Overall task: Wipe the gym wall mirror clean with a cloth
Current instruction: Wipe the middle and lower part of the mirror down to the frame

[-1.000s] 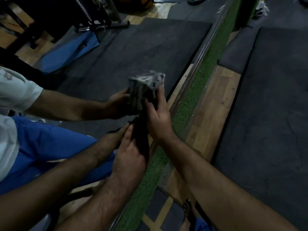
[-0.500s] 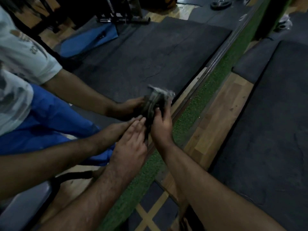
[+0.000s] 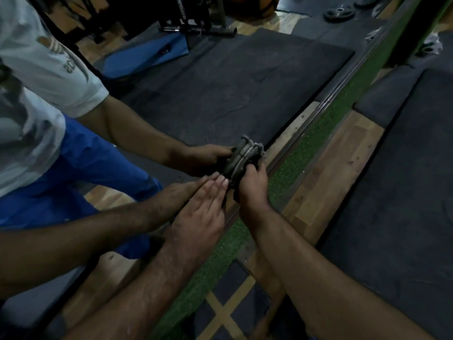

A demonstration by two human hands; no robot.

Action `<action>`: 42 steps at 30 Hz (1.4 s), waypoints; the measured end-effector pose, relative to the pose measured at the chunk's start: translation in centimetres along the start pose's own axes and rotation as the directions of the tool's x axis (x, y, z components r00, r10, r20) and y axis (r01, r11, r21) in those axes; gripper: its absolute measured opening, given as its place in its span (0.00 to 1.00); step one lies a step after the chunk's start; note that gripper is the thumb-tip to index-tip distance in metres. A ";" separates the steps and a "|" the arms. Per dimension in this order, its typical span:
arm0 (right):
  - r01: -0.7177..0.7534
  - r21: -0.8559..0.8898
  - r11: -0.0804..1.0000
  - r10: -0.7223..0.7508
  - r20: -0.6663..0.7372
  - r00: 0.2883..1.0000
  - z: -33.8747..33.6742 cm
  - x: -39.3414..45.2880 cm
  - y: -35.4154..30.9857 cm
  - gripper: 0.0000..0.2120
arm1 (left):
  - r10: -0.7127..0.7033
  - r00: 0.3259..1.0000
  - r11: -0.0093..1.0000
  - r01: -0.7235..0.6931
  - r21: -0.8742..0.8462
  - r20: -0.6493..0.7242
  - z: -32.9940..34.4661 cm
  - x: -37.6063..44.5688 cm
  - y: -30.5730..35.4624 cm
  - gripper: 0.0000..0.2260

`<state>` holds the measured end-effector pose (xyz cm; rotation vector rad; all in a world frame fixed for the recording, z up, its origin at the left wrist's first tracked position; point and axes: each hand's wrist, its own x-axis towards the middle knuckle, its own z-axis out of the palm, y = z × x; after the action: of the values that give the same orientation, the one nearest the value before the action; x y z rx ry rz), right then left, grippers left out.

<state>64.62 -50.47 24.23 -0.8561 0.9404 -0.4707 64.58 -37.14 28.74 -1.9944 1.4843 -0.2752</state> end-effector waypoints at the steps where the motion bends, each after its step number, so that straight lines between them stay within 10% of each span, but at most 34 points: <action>1: 0.017 -0.001 1.000 -0.017 0.010 1.000 0.5 -0.9 0.1 0.38 | 0.009 0.998 1.000 -0.009 0.013 -0.058 0.5 -0.9 0.3 0.27; 6: 0.248 -0.079 0.965 -0.243 0.074 0.967 1.9 -6.3 2.0 0.37 | -0.072 0.991 0.996 0.065 -0.064 -0.116 2.2 -5.6 0.4 0.27; 11: 0.049 -0.134 0.990 -0.046 0.031 0.998 2.0 -8.6 5.1 0.38 | -0.108 0.989 0.994 0.107 -0.012 -0.100 3.3 -10.5 0.7 0.29; 17: 0.251 -0.105 0.962 -0.240 0.107 0.965 3.2 -13.2 7.8 0.37 | -0.159 0.982 0.984 0.150 -0.098 -0.097 5.1 -14.6 1.4 0.25; 22: 0.020 -0.098 0.995 -0.010 0.100 0.995 2.9 -13.0 10.2 0.38 | -0.244 0.962 0.969 0.236 -0.077 -0.123 6.5 -17.5 2.8 0.25; 42: 0.420 -0.350 0.837 -0.340 0.269 0.901 2.5 -16.8 18.9 0.39 | -0.422 0.861 0.906 0.410 -0.103 -0.284 12.0 -23.1 6.2 0.28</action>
<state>57.75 -26.73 18.24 -1.4578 0.6860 -0.5315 57.89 -12.68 20.19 -2.3773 1.2138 -0.7696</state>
